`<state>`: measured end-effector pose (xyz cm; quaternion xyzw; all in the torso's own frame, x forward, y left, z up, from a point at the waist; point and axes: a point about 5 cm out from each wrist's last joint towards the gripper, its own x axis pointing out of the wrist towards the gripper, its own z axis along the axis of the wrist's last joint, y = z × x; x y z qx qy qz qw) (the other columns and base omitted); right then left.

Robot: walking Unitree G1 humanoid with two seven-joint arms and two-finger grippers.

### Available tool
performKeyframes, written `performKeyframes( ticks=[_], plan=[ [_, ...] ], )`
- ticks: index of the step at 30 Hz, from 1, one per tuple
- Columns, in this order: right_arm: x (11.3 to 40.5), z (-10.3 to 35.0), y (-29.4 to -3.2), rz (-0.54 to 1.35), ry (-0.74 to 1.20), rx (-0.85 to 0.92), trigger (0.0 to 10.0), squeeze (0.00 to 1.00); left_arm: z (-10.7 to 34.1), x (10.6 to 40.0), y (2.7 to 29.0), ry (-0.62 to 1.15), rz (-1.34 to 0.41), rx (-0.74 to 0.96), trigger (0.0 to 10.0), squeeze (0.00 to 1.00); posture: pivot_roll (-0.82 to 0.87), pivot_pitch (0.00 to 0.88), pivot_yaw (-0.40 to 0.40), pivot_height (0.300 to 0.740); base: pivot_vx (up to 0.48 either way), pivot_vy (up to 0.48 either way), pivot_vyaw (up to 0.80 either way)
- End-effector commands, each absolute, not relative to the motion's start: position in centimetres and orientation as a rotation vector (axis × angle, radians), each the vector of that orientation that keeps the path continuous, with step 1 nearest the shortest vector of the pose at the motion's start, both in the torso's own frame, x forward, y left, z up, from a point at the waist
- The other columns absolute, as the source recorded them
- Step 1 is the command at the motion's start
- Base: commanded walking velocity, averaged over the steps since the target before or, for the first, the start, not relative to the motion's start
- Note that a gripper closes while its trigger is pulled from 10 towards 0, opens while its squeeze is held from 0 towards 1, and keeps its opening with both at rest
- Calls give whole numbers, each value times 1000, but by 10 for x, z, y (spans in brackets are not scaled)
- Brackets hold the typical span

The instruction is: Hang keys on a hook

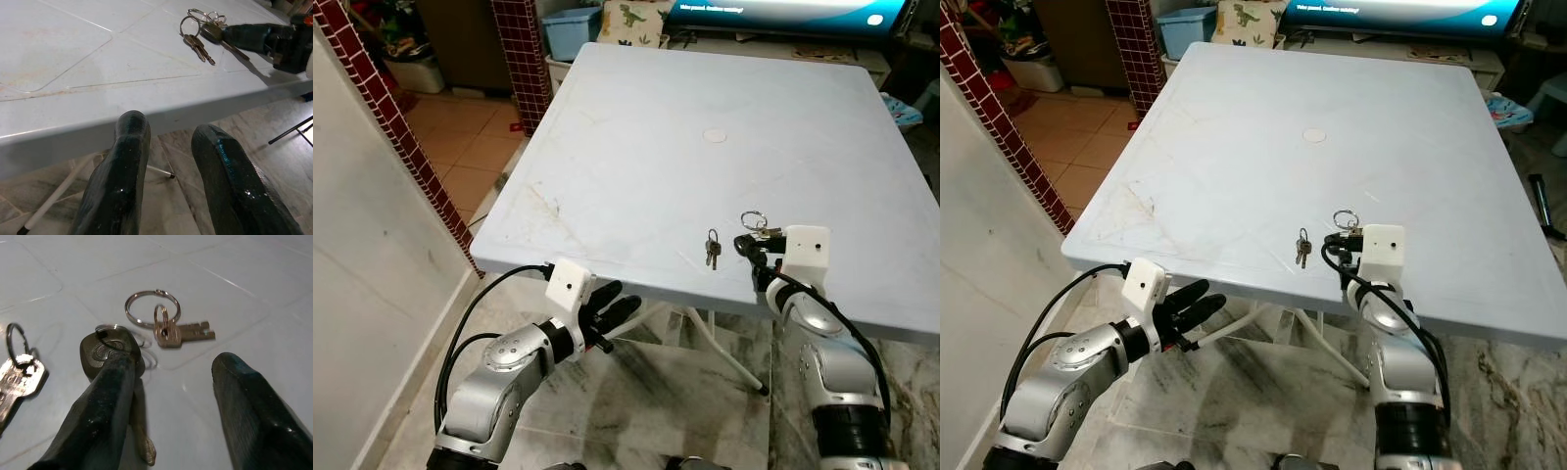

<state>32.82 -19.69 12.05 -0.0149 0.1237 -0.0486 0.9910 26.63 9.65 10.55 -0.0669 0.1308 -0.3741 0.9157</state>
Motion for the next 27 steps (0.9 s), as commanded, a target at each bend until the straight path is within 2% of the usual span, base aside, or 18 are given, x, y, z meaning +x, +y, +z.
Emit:
performKeyframes(
  ticks=[1,2,3,18,27],
  plan=[
    [327,111,-198,-92,290,-15,10000,400,103,264,98,283,-766,-130,10000,0,-95,141,7,740,0,0,0],
    [327,111,-198,-92,290,-15,10000,400,103,264,98,283,-766,-130,10000,0,-95,141,7,740,0,0,0],
    [330,109,-197,-78,302,-15,10000,0,103,264,98,284,-765,-130,10000,0,-95,141,7,740,0,0,0],
    [337,100,-183,9,343,7,10000,0,103,263,98,287,-769,-127,10000,0,-86,153,5,740,0,0,0],
    [328,105,-186,-45,303,-83,10000,0,103,262,97,288,-767,-131,10000,0,-87,154,4,740,0,0,0]
  ],
)
